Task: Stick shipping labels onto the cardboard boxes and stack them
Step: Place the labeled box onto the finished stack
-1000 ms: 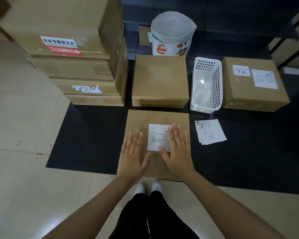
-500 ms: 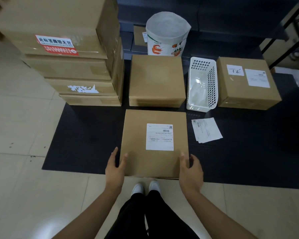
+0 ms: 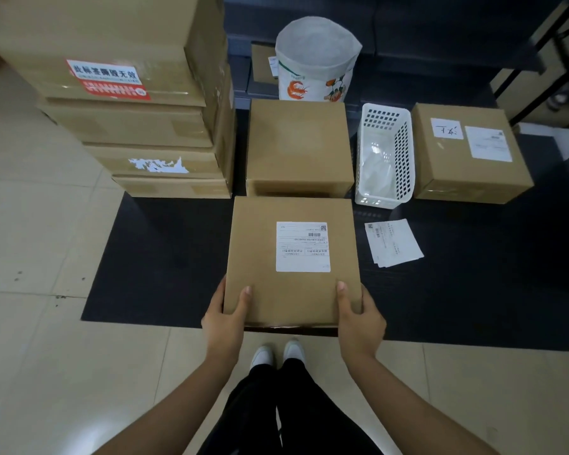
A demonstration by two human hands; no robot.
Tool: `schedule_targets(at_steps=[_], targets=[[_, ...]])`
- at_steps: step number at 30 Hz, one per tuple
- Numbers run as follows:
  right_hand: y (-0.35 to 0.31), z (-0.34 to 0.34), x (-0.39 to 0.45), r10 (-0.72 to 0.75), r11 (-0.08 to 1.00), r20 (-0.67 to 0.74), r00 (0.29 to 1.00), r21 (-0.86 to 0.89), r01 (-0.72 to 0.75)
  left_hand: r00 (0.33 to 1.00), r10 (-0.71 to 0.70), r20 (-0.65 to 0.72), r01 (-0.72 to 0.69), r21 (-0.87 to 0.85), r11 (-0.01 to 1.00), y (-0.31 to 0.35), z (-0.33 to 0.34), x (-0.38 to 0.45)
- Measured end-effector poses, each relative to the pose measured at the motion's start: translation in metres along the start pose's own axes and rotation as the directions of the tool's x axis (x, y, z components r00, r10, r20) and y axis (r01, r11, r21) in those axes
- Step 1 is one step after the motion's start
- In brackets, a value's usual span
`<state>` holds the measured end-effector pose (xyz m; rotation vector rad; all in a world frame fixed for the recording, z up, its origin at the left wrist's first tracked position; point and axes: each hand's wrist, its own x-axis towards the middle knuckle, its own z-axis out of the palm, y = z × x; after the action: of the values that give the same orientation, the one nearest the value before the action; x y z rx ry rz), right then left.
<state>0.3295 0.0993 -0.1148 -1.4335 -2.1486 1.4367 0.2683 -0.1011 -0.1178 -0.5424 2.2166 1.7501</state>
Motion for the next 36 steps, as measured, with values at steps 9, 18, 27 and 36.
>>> schedule_targets(at_steps=[9, 18, 27, 36], targets=[[-0.046, -0.024, 0.01, -0.073, 0.99, -0.118, 0.99, 0.112, 0.087, 0.979, 0.201, 0.033, -0.2, -0.02, 0.98, 0.064, 0.01, 0.004], [-0.036, -0.076, 0.031, -0.034, 0.986, -0.225, 0.974, 0.152, 0.07, 0.976, 0.173, 0.135, -0.167, -0.051, 0.985, 0.074, 0.069, -0.006], [0.0, -0.191, 0.113, 0.005, 0.982, -0.256, 0.967, 0.184, 0.043, 0.955, 0.219, 0.202, -0.218, -0.025, 0.976, 0.096, 0.204, -0.061], [0.014, -0.303, 0.206, -0.016, 0.984, -0.195, 0.981, 0.174, 0.051, 0.965, 0.235, 0.121, -0.235, -0.013, 0.972, 0.115, 0.327, -0.123]])
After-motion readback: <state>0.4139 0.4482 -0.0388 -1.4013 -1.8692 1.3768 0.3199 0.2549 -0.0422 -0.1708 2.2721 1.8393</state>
